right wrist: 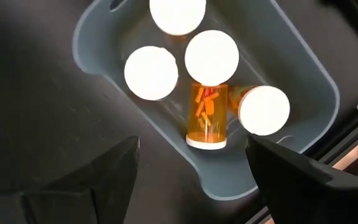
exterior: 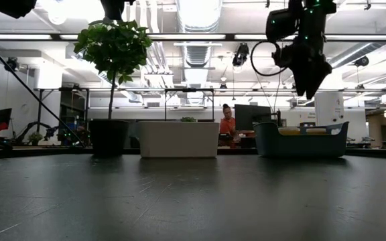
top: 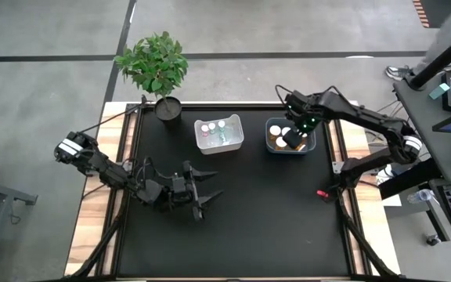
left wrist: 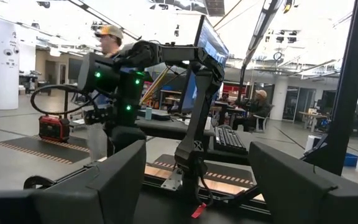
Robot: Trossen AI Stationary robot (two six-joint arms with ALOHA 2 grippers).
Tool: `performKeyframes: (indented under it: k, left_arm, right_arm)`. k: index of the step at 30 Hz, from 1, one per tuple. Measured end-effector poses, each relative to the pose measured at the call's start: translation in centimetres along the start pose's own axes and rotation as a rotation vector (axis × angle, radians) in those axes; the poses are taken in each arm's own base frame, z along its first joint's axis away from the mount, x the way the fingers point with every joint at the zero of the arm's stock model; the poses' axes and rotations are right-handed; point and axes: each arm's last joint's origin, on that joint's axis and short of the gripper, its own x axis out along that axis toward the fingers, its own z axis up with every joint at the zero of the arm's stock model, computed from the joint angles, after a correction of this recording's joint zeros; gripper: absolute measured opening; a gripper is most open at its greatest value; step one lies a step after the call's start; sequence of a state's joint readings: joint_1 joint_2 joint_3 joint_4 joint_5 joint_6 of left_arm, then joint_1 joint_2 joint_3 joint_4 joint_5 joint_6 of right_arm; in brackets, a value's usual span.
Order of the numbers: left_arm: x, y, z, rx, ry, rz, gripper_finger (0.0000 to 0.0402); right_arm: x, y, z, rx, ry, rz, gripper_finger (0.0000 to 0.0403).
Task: Pick and place medicine bottles into bin by pill shape (circle, oval)
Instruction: Adjust the orange capsule bottle
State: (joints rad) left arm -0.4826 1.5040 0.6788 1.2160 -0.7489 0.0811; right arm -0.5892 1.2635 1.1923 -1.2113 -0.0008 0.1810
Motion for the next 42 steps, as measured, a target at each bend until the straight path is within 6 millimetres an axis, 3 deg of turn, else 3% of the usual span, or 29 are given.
performKeyframes:
  k: [14,24,42]
  left_arm:
    - [-0.1,-0.1,0.0,0.003,0.003,-0.006,0.027]
    - [-0.1,-0.1,0.0,0.004,0.004,-0.006,0.027]
    - [-0.1,-0.2,-0.2,0.018,0.018,-0.007,0.027]
  right_arm:
    - [4.3,-0.3,-1.4,0.016,0.057,-0.011,0.029]
    - [6.3,-0.4,-2.3,0.032,0.078,-0.016,0.0289]
    - [7.6,-1.2,-2.1,0.077,0.017,-0.012,0.0286]
